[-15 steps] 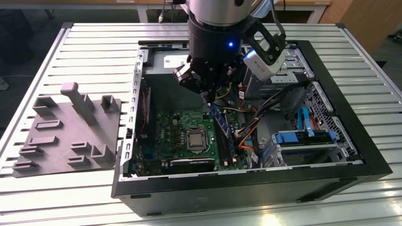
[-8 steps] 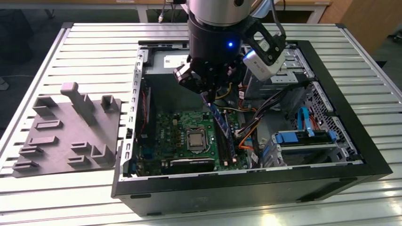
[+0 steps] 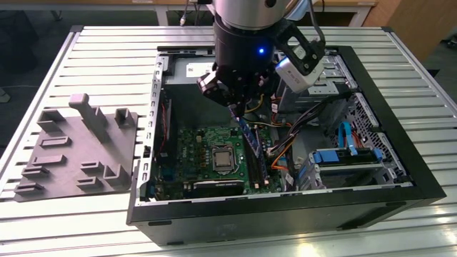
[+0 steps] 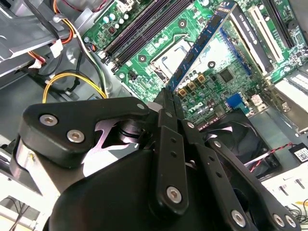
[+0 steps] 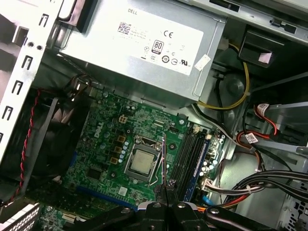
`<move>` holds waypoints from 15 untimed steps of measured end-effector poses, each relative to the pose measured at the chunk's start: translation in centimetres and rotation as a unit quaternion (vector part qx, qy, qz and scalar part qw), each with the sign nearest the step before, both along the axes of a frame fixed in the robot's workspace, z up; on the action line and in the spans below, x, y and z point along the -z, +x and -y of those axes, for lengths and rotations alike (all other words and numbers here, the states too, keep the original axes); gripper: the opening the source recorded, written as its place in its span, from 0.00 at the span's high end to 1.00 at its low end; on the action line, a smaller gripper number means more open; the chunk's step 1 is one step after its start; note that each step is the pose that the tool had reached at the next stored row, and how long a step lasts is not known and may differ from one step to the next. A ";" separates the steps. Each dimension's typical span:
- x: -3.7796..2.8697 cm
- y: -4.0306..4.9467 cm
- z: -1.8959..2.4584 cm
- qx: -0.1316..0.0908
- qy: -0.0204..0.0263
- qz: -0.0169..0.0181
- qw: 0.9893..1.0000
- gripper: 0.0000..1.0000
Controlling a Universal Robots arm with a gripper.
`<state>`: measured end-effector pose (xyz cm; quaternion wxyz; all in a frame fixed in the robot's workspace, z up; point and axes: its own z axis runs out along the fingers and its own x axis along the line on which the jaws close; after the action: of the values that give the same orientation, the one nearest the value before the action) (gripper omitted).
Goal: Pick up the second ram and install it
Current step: 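Insert the second ram into the second slot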
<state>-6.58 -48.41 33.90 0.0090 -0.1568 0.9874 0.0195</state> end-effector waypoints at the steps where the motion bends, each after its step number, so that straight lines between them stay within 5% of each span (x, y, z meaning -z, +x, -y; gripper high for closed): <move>1: 0.00 0.00 0.00 0.002 0.000 0.000 1.000 0.88; 15: 0.03 0.00 0.00 0.018 0.000 0.000 1.000 0.88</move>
<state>-6.58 -48.41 33.87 0.0094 -0.1390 0.9901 0.0193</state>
